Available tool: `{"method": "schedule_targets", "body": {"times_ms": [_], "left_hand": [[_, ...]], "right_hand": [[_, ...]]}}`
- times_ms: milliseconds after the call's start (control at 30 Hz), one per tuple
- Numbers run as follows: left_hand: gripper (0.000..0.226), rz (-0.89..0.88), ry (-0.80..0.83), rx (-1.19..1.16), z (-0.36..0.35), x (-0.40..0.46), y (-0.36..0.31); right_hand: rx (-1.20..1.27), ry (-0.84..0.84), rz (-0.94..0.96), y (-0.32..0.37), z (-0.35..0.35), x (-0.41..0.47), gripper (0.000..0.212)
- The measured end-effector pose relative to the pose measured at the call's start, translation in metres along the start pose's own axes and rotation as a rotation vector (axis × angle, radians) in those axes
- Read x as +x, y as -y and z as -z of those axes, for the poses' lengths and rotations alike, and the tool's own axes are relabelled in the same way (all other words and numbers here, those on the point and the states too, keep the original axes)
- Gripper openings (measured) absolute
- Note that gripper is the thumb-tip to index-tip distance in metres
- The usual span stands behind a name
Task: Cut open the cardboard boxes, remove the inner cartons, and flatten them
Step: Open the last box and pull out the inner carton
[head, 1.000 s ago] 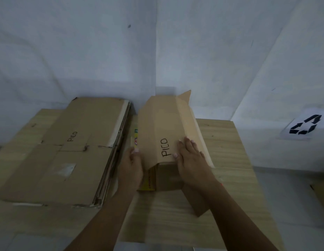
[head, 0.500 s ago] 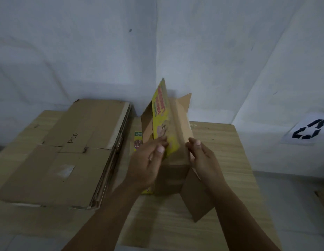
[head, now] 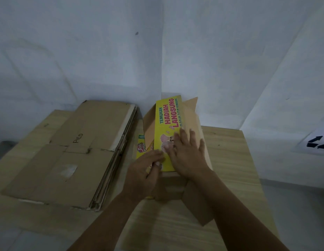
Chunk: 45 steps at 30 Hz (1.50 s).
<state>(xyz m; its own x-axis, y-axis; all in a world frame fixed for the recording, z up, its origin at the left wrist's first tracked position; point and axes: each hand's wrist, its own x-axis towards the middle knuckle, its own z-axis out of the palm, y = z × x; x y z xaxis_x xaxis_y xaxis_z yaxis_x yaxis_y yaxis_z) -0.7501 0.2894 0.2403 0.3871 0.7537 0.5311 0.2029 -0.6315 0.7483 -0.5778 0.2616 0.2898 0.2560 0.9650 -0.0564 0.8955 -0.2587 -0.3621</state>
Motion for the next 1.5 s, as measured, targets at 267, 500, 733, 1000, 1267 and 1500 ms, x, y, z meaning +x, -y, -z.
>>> {"method": "schedule_targets", "body": {"times_ms": [267, 500, 733, 1000, 1267, 1500], "left_hand": [[0.052, 0.565, 0.153, -0.155, -0.005, 0.04, 0.018], [0.01, 0.603, -0.31, 0.021, 0.008, 0.016, 0.004], [0.009, 0.55, -0.525, 0.308, 0.028, -0.034, -0.013], [0.043, 0.306, -0.144, 0.499, 0.04, 0.031, -0.038], [0.072, 0.434, 0.362, 0.389, -0.008, 0.125, 0.027], [0.098, 0.59, 0.297, 0.389, -0.015, 0.192, 0.095]], "right_hand": [[-0.049, 0.11, -0.026, -0.007, -0.018, -0.001, 0.076], [-0.066, 0.107, -0.041, -0.01, -0.015, 0.006, 0.073], [-0.063, 0.093, -0.071, -0.004, -0.023, 0.015, 0.069], [-0.068, 0.06, -0.058, -0.002, -0.026, 0.008, 0.07], [-0.062, 0.058, -0.078, 0.003, -0.028, -0.007, 0.086], [-0.066, 0.05, -0.095, 0.007, -0.022, -0.013, 0.09]]}}
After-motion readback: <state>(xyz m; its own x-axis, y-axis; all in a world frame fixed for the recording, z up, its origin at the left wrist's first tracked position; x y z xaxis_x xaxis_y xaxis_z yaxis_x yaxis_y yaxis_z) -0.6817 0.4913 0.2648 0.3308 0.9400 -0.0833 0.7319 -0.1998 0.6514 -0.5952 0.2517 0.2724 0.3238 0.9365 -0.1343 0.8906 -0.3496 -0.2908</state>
